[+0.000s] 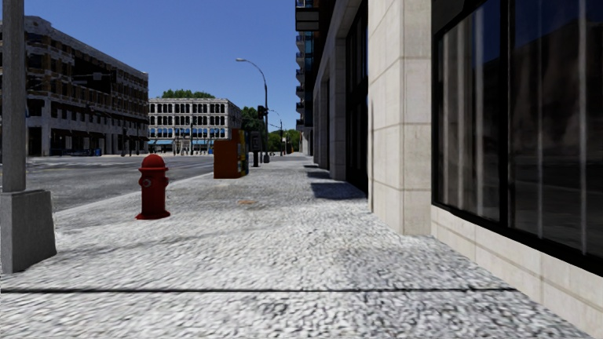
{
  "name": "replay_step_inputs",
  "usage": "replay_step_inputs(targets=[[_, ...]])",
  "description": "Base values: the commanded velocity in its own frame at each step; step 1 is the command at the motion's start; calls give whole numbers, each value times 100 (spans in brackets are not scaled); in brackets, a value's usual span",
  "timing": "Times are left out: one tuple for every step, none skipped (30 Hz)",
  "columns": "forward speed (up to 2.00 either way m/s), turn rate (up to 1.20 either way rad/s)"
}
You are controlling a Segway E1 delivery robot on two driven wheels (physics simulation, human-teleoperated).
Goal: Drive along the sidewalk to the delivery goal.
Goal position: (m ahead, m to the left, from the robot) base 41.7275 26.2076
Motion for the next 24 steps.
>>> replay_step_inputs(targets=[[200, 0], [200, 0], [200, 0], [200, 0], [200, 0], [200, 0], [200, 0], [200, 0], [200, 0], [200, 0], [200, 0], [200, 0], [200, 0], [200, 0], [200, 0], [200, 0], [200, 0], [200, 0], [200, 0], [200, 0], [200, 0], [200, 0], [200, 0], [200, 0]])
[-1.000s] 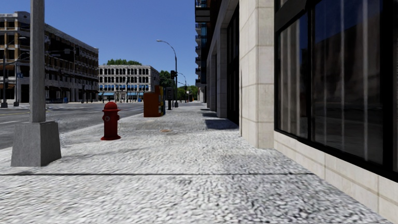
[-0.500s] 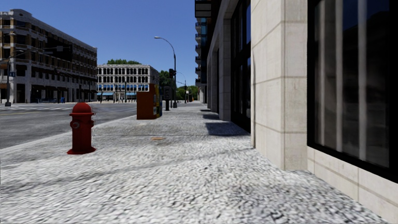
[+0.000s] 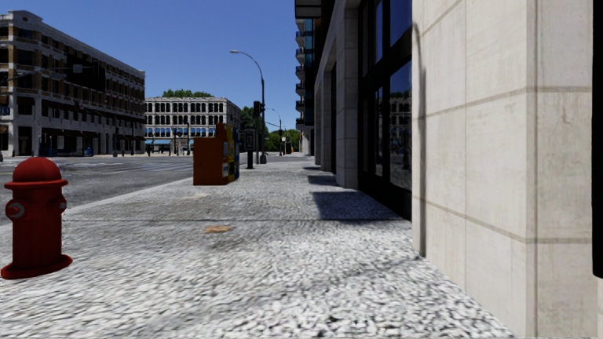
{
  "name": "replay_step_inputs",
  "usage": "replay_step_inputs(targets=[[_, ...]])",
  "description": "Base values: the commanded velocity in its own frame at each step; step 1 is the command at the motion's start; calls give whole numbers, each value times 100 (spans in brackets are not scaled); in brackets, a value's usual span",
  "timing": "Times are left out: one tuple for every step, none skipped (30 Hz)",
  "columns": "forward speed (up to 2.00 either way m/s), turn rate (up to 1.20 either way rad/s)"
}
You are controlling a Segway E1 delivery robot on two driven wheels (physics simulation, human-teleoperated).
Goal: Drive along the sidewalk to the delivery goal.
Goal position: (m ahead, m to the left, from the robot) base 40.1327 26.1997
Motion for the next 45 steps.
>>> replay_step_inputs(targets=[[200, 0], [200, 0], [200, 0], [200, 0], [200, 0], [200, 0], [200, 0], [200, 0], [200, 0], [200, 0], [200, 0], [200, 0], [200, 0], [200, 0], [200, 0], [200, 0], [200, 0], [200, 0], [200, 0], [200, 0], [200, 0], [200, 0], [200, 0], [200, 0], [200, 0], [200, 0], [200, 0], [200, 0], [200, 0], [200, 0], [200, 0], [200, 0], [200, 0], [200, 0], [200, 0], [200, 0], [200, 0], [200, 0], [200, 0], [200, 0], [200, 0], [200, 0], [200, 0], [200, 0], [200, 0]])
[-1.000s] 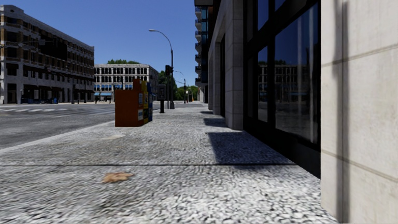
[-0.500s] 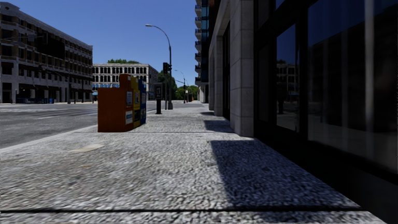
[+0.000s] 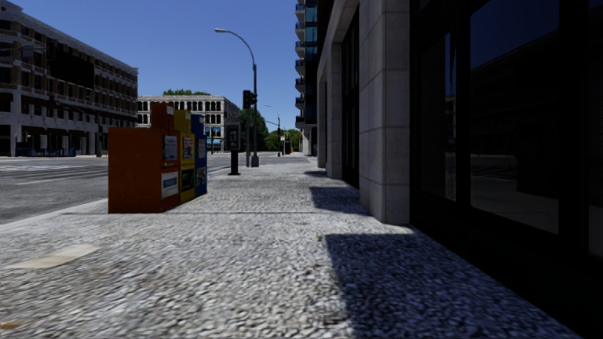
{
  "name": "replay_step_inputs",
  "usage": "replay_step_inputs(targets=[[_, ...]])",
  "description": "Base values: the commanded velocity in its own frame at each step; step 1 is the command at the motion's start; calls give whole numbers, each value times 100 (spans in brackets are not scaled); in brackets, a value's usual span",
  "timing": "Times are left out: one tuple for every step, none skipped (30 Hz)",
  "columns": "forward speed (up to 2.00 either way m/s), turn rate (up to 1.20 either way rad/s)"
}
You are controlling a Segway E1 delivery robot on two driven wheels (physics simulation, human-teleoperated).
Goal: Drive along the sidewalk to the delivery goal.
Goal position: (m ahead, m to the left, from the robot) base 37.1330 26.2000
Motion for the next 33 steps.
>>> replay_step_inputs(targets=[[200, 0], [200, 0], [200, 0], [200, 0], [200, 0], [200, 0], [200, 0], [200, 0], [200, 0], [200, 0], [200, 0], [200, 0], [200, 0], [200, 0], [200, 0], [200, 0], [200, 0], [200, 0], [200, 0], [200, 0], [200, 0], [200, 0], [200, 0], [200, 0], [200, 0], [200, 0], [200, 0], [200, 0], [200, 0], [200, 0], [200, 0], [200, 0], [200, 0]])
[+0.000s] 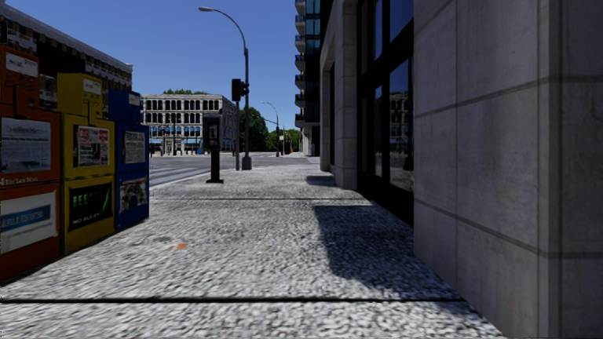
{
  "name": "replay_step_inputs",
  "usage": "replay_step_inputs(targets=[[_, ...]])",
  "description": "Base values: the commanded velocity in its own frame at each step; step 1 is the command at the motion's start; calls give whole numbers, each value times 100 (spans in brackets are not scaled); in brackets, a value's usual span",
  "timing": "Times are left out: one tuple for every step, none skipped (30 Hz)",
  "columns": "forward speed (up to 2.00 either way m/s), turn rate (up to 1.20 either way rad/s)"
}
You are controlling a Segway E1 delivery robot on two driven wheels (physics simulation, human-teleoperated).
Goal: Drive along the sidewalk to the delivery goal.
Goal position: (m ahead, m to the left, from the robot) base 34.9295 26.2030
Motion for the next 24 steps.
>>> replay_step_inputs(targets=[[200, 0], [200, 0], [200, 0], [200, 0], [200, 0], [200, 0], [200, 0], [200, 0], [200, 0], [200, 0], [200, 0], [200, 0], [200, 0], [200, 0], [200, 0], [200, 0], [200, 0], [200, 0], [200, 0], [200, 0], [200, 0], [200, 0], [200, 0], [200, 0]])
